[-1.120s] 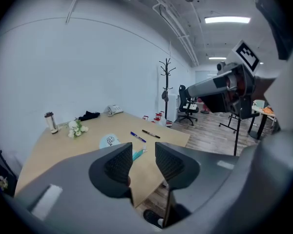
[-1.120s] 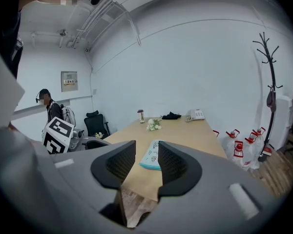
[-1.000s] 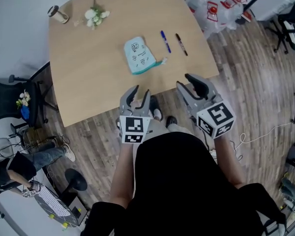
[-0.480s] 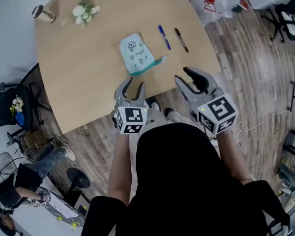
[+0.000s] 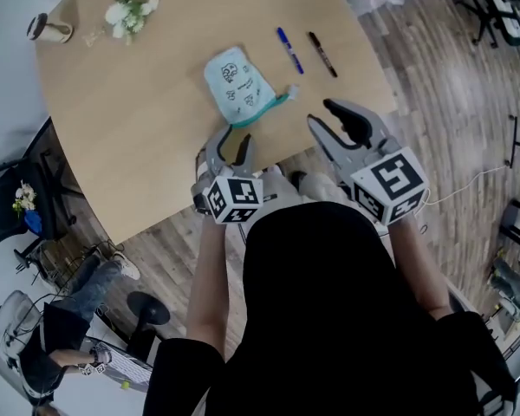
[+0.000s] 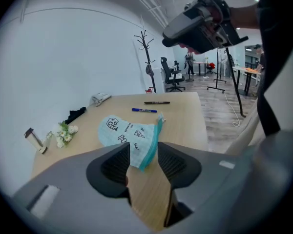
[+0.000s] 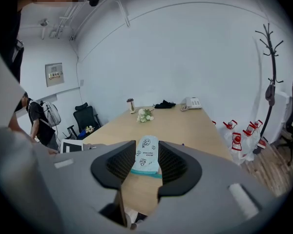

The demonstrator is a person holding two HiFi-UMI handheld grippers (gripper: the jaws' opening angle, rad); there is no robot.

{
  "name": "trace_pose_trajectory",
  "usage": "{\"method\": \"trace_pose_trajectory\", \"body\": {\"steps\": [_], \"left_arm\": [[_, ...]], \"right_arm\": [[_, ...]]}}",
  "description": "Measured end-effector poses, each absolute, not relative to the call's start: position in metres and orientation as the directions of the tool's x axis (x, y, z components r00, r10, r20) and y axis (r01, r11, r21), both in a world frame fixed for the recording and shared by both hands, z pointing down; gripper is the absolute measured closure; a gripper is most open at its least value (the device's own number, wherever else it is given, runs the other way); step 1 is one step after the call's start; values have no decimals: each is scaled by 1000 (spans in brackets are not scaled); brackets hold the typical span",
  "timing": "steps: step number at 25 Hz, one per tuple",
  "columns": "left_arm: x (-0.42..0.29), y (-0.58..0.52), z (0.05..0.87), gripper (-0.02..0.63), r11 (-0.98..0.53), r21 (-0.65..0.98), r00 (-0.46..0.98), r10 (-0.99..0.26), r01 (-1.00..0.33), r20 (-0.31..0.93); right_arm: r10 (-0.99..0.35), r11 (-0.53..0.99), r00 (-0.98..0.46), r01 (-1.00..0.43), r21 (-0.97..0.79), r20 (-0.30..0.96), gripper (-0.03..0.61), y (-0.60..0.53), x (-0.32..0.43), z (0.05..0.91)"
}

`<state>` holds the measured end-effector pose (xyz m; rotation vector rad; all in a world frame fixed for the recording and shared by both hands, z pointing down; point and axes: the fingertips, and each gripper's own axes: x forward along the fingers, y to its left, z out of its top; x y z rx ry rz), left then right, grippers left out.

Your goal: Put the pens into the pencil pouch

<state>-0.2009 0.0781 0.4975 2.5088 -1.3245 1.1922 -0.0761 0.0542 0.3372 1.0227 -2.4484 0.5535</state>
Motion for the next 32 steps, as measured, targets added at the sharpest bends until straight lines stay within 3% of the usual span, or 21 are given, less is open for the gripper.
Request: {"method": "trace_pose_trajectory", "body": {"steps": [15, 26, 32], "left_arm": [[-199, 73, 542, 434, -752, -432, 347, -629, -498, 696], [-200, 69, 553, 434, -744, -510, 333, -657, -431, 677], [-194, 72, 557, 436, -740, -605, 340, -673, -293, 657]], "right_arm": [[-595, 580, -573, -792, -192, 564, 453, 45, -75, 356], [-565, 583, -568, -788, -197, 599, 453, 56, -78, 374], [-554, 589, -568, -784, -195, 609, 453, 59, -79, 379]]}}
